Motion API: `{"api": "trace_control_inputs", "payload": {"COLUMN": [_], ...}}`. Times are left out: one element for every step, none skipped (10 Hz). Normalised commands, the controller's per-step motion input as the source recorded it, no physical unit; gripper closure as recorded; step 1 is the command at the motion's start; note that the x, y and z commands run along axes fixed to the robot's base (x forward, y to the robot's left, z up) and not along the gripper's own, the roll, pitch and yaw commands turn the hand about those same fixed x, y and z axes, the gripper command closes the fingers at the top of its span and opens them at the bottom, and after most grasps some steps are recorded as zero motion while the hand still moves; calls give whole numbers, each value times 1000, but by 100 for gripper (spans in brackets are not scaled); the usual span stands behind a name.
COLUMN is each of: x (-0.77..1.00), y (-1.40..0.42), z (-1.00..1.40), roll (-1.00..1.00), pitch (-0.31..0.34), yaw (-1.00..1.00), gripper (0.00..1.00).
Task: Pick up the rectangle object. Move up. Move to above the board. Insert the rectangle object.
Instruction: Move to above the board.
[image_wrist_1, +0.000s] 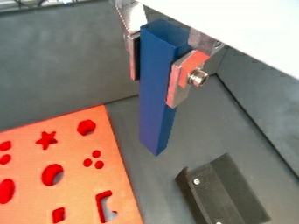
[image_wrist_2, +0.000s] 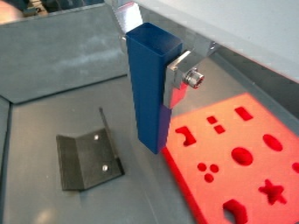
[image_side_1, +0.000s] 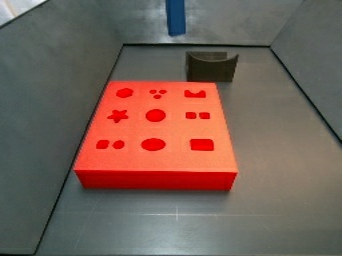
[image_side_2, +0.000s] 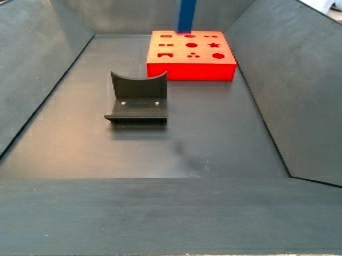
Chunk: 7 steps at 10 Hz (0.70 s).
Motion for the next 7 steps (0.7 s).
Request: {"api": "trace_control_inputs", "payload": {"x": [30, 6, 0, -105, -100, -97, -78], "y": [-118, -57, -27, -1000, -1000, -1000, -1000], "z": [647, 380, 220, 233, 221, 237, 231], "roll": [-77, -79, -77, 17, 32, 54, 40], "pitch": [86, 75, 75, 295, 302, 321, 364], "yaw": [6, 7, 8, -1000, -1000, -1000, -1000], "gripper": [100, 100, 100, 100, 100, 100, 100]}}
